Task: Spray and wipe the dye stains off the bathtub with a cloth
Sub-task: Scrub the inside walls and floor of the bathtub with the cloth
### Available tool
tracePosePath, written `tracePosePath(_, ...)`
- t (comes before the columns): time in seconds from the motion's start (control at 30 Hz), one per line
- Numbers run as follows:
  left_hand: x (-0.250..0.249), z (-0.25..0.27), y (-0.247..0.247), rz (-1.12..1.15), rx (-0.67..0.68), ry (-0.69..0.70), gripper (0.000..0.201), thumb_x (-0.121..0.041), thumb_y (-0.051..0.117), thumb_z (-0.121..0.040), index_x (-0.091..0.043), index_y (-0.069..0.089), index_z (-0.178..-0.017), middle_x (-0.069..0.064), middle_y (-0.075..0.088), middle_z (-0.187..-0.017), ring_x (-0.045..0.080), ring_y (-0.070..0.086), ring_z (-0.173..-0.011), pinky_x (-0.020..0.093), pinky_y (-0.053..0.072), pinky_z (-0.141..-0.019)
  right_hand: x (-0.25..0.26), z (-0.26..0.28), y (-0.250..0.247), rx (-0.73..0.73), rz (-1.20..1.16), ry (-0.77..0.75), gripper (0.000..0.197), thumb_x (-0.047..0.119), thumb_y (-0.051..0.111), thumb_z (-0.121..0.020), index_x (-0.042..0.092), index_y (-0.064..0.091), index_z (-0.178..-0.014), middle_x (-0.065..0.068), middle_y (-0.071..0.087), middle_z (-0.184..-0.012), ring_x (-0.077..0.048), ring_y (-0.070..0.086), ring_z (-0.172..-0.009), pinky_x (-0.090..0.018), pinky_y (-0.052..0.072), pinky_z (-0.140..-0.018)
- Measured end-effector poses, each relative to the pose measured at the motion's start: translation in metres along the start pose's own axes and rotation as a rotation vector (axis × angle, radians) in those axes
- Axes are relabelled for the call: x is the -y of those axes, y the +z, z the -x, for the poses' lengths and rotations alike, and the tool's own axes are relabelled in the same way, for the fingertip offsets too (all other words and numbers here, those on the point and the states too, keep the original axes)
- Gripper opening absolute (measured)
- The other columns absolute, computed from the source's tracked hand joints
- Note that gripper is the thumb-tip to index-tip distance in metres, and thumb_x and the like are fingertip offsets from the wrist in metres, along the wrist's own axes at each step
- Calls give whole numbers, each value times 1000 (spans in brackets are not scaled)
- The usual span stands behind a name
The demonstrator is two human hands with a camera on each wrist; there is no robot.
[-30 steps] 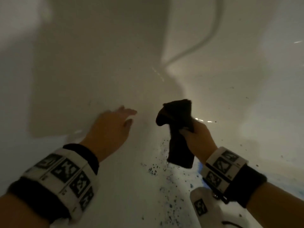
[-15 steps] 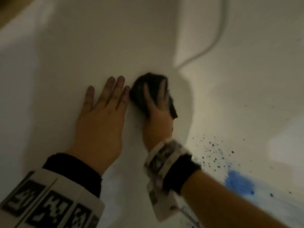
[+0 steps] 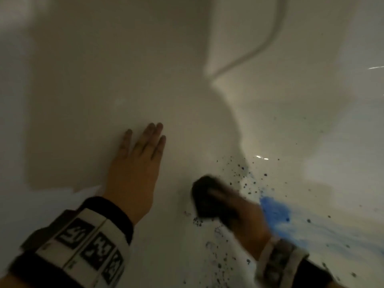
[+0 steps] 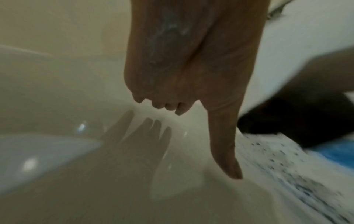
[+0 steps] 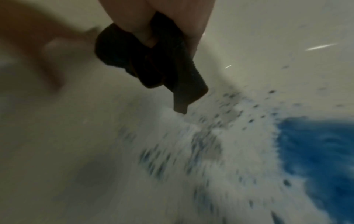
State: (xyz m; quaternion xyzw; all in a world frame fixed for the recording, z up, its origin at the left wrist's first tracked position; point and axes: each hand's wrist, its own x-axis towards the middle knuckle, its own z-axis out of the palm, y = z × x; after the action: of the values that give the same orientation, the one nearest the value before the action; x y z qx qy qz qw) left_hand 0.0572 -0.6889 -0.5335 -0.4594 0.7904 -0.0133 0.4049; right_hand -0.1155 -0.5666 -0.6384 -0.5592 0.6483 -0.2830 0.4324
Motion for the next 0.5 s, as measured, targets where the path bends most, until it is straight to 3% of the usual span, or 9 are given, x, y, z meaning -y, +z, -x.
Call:
tracePosePath(0.1,-24,-12,8,0,20,47,95,-26,48,-92,-3,-29,-141,16,-40,-144,29,-29,-138,49,-17,-110,4,-56,-56,-435,-325,347,30,18,54,-94,14,61,-123,-5,68,-104,-23,62,-94,-32,49,-93)
tracePosePath(0.13,-28,-14,11,10,23,39,92,-24,46,-92,-3,-30,-140,15,-40,-144,28,-29,-138,49,-17,-110,1,-73,-67,-527,-336,385,30,25,51,-95,12,61,-120,-13,66,-105,-27,62,-92,-28,53,-79)
tracePosePath(0.2,-32,-19,17,25,8,11,95,-23,48,-91,-4,-33,-138,14,-41,-144,27,-30,-138,49,-18,-109,1,-102,-78,-574,-508,514,46,51,46,-92,13,63,-113,-18,65,-99,-34,62,-84,-30,48,-48)
tracePosePath(0.23,-33,-20,18,34,-3,3,98,-24,50,-90,-4,-33,-138,14,-41,-144,26,-30,-138,48,-19,-109,-2,-112,-74,-543,-560,578,52,57,45,-90,14,62,-113,-14,65,-95,-33,62,-83,-27,46,-46)
tracePosePath(0.3,-36,-21,18,66,-7,-6,95,-21,47,-90,-3,-33,-138,14,-41,-144,26,-30,-138,48,-19,-109,-6,-121,-37,-461,-492,554,41,45,47,-94,15,60,-118,-8,64,-107,-30,62,-98,-21,51,-65)
tracePosePath(0.33,-37,-21,19,74,-4,-13,93,-19,45,-90,-3,-33,-138,14,-41,-144,25,-30,-138,48,-18,-109,-6,-118,-11,-355,-333,458,37,27,50,-96,21,52,-132,-9,53,-132,-30,54,-116,-19,46,-86)
tracePosePath(0.37,-38,-23,20,69,-1,-19,93,-18,44,-90,-3,-34,-138,14,-41,-144,26,-30,-138,48,-18,-110,-7,-110,19,-265,-138,300,55,6,47,-93,33,35,-140,-6,28,-151,-28,38,-132,-18,31,-102)
tracePosePath(0.43,-36,-24,19,28,22,-4,96,-23,47,-90,-3,-33,-138,14,-41,-144,26,-30,-138,48,-16,-111,-2,-75,63,-190,86,87,87,-14,40,-85,53,10,-133,8,-6,-154,-23,9,-144,-24,7,-110)
tracePosePath(0.5,-32,-24,17,-2,37,28,91,-23,44,-91,-5,-31,-140,13,-40,-145,25,-29,-139,47,-14,-112,-8,-22,86,-99,22,52,93,-9,42,-86,61,3,-133,9,-4,-155,-18,1,-144,-29,8,-114)
